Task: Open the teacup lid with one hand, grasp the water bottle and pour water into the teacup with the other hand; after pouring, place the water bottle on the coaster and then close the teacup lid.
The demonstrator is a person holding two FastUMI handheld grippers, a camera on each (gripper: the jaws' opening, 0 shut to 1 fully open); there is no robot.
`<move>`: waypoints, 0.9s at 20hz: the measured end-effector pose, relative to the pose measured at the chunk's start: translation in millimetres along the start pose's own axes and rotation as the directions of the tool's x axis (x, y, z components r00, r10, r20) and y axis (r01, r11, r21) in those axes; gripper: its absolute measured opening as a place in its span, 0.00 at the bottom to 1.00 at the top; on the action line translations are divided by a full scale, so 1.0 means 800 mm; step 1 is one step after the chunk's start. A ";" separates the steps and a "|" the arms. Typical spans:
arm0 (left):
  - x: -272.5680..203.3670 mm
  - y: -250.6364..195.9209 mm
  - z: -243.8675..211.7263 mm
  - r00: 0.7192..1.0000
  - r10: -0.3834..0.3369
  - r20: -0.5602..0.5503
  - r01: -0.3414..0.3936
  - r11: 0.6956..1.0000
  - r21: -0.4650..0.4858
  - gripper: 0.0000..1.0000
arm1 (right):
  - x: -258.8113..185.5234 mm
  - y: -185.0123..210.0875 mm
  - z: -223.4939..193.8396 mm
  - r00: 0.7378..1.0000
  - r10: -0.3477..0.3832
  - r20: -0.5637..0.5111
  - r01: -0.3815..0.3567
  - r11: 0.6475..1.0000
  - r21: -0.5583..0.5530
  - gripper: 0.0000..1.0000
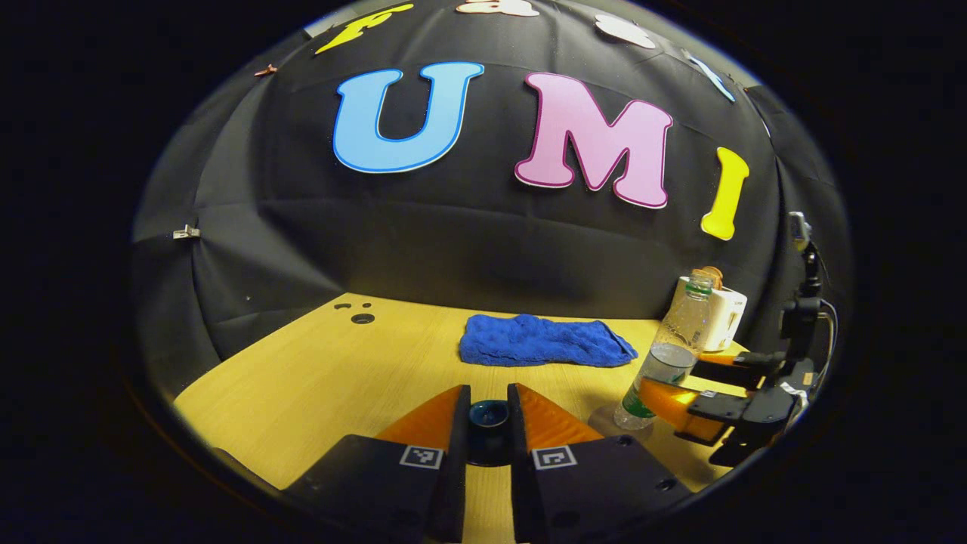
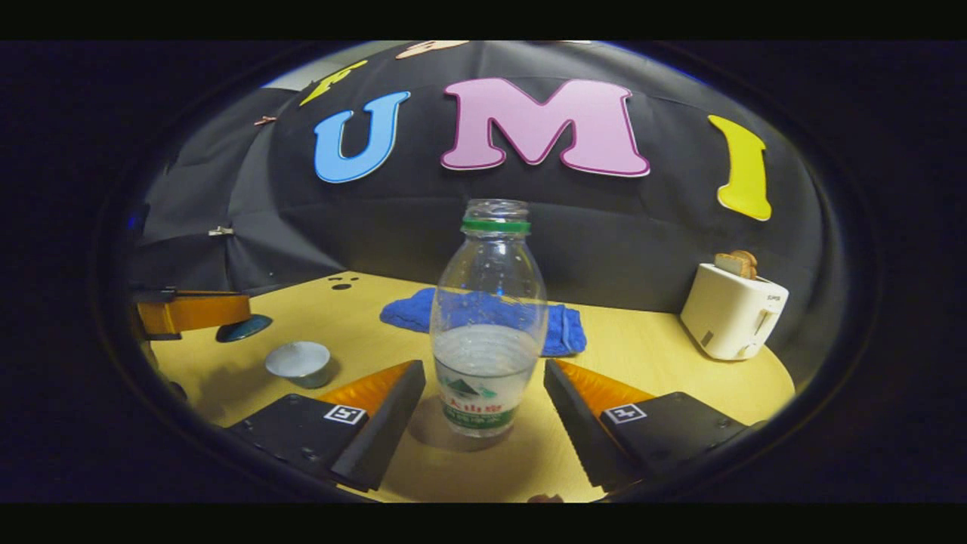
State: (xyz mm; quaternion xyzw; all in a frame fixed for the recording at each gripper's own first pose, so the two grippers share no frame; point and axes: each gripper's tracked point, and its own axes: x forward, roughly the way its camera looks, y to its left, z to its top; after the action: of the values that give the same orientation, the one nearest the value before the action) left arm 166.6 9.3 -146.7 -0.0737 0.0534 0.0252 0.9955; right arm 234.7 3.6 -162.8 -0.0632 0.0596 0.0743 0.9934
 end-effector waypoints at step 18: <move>0.052 -0.015 -0.048 1.000 -0.004 -0.030 0.007 0.995 0.100 0.58 | -0.126 -0.104 -0.028 0.987 -0.118 -0.105 0.126 0.990 0.066 0.98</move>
State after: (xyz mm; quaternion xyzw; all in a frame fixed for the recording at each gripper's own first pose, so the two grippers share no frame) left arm 204.6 -6.4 -186.9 -0.0242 0.0691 0.0184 0.9971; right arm 146.1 -95.0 -162.1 -0.0343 0.1083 0.0078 0.9935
